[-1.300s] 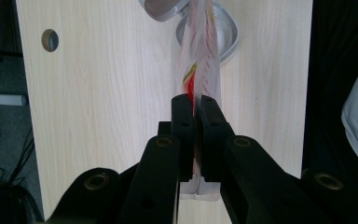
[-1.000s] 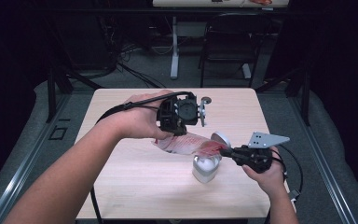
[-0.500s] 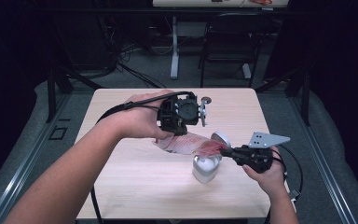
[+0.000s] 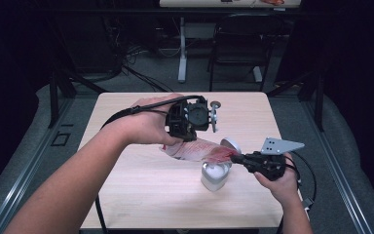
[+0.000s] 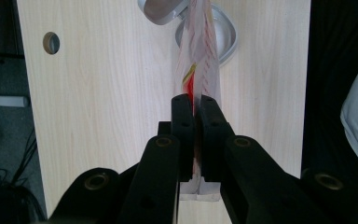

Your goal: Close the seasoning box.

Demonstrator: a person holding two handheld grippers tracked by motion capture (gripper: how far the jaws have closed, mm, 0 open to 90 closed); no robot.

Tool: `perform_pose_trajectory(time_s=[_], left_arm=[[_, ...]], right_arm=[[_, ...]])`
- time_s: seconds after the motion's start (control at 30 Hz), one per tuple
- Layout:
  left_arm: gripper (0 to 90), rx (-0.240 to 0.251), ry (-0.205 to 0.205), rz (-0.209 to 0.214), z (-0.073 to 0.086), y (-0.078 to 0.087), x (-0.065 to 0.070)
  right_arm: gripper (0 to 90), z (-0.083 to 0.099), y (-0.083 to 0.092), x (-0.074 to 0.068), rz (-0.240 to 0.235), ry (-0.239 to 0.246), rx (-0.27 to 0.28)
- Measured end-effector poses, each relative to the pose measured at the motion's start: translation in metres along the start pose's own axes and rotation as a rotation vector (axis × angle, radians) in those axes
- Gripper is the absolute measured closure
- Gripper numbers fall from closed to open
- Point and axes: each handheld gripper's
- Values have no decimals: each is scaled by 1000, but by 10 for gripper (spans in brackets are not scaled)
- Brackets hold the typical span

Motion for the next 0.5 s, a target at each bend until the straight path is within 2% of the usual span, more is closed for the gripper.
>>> perform_pose_trajectory(time_s=[0.2,0.5], left_arm=[[871,14,10,-4,0,0,0],[871,14,-2,3,-1,0,0]], right_arm=[[894,0,1,0,3,2,2],[894,-2,5,-2,15,11,-2]])
Point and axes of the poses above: each handheld gripper's, and its own axes: y roughly backward along the jaws, z roughly out of its underside, x roughly to its right, and after that the axes turned 4 degrees about -z, right-handed
